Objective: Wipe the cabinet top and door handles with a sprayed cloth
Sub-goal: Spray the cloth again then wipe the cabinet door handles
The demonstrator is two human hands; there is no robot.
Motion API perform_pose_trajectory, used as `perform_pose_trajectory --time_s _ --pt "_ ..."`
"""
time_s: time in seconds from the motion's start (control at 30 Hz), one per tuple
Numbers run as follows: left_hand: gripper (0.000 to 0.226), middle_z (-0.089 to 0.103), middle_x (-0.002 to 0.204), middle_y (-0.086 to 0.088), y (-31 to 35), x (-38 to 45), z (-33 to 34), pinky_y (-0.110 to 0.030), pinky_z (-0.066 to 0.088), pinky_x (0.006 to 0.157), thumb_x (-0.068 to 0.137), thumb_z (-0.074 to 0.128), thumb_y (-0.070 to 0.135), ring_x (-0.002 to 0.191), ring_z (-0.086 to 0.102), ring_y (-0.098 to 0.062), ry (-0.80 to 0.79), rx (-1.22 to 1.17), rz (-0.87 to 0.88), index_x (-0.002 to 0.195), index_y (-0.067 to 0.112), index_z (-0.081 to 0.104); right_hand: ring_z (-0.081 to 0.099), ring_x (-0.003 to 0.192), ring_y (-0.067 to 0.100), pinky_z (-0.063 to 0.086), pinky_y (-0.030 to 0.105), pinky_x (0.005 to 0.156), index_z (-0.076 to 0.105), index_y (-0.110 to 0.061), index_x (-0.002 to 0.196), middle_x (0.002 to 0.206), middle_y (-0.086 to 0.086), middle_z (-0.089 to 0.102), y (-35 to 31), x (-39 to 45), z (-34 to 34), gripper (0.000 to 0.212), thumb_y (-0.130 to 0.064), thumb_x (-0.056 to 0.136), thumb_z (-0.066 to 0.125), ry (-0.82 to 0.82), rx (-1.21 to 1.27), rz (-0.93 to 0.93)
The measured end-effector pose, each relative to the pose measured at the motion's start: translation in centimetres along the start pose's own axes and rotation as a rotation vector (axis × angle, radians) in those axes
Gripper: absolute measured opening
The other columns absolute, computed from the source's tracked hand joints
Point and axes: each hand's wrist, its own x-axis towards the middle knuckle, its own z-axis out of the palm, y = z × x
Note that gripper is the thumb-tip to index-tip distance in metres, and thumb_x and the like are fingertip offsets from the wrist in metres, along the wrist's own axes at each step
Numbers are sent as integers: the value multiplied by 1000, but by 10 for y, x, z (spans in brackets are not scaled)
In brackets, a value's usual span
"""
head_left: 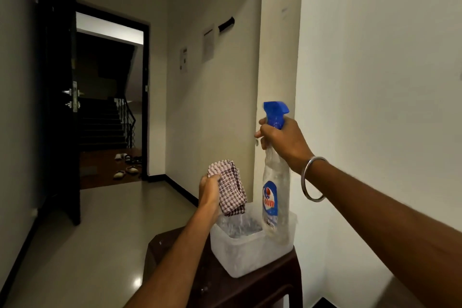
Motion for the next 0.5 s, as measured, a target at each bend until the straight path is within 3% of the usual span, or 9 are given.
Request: perform_pose_trajectory --time_s 0.13,0.23,0.4,0.5 --pt "34 70 103 -16 5 -14 7 -49 58 81 88 49 23 91 69 -33 -15 -3 -23 118 10 58 64 63 20 58 40 75 62 -8 96 86 13 72 14 -44 1 11 -14 89 57 -141 -80 117" --pt "37 71 100 -17 6 -21 11 -48 59 76 87 49 26 88 70 -33 -24 -8 -36 117 8 60 64 67 28 57 43 76 63 -6 94 81 16 69 30 -70 11 17 -20 86 59 -190 -139 198" --pt "38 70 88 -12 8 -31 15 -30 52 53 87 46 24 72 68 -27 -44 -19 -55 115 3 61 59 69 27 53 32 68 62 -2 95 80 16 64 41 -94 26 27 -26 84 62 -207 -129 282" --pt "36 68 77 -8 8 -35 16 -28 50 51 87 44 23 63 65 -23 -61 -37 -86 111 3 63 53 60 11 45 18 57 55 -14 80 69 4 56 38 -100 30 13 -23 88 61 -228 -160 255"
